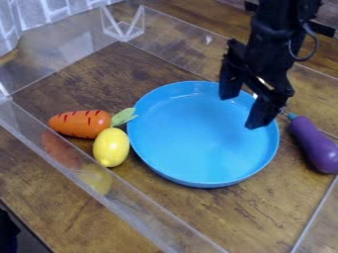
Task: Remove the purple eggplant from the blue tray and put it on the table
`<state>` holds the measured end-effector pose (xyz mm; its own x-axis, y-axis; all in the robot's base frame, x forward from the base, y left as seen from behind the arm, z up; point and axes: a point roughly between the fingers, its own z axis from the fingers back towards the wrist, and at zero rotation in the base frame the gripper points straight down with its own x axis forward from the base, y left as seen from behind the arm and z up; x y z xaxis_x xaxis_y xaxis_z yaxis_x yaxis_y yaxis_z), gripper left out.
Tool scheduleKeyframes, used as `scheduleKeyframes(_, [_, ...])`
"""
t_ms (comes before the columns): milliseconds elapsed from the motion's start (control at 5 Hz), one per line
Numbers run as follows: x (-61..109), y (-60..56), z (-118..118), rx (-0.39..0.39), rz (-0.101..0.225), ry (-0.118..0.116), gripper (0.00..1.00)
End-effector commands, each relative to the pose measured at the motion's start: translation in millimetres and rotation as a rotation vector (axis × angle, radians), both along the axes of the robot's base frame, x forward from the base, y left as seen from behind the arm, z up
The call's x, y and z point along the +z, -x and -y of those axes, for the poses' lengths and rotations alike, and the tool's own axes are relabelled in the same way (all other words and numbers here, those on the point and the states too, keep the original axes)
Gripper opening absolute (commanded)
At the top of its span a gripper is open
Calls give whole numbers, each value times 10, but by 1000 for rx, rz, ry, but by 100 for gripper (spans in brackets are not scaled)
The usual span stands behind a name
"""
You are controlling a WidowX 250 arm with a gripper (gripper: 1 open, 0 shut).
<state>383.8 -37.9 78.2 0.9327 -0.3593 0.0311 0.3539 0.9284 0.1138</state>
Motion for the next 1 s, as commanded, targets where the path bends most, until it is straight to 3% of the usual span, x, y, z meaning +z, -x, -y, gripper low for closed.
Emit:
scheduleKeyframes(0, [169, -142, -72, 22, 59, 10, 100])
scheduleKeyframes(200, [118, -217, -90, 28, 50, 10, 100])
scheduleKeyframes(600, [273, -197, -149, -22, 42, 11, 100])
scheduleKeyframes(800, [332, -183, -357, -38, 48, 11, 100])
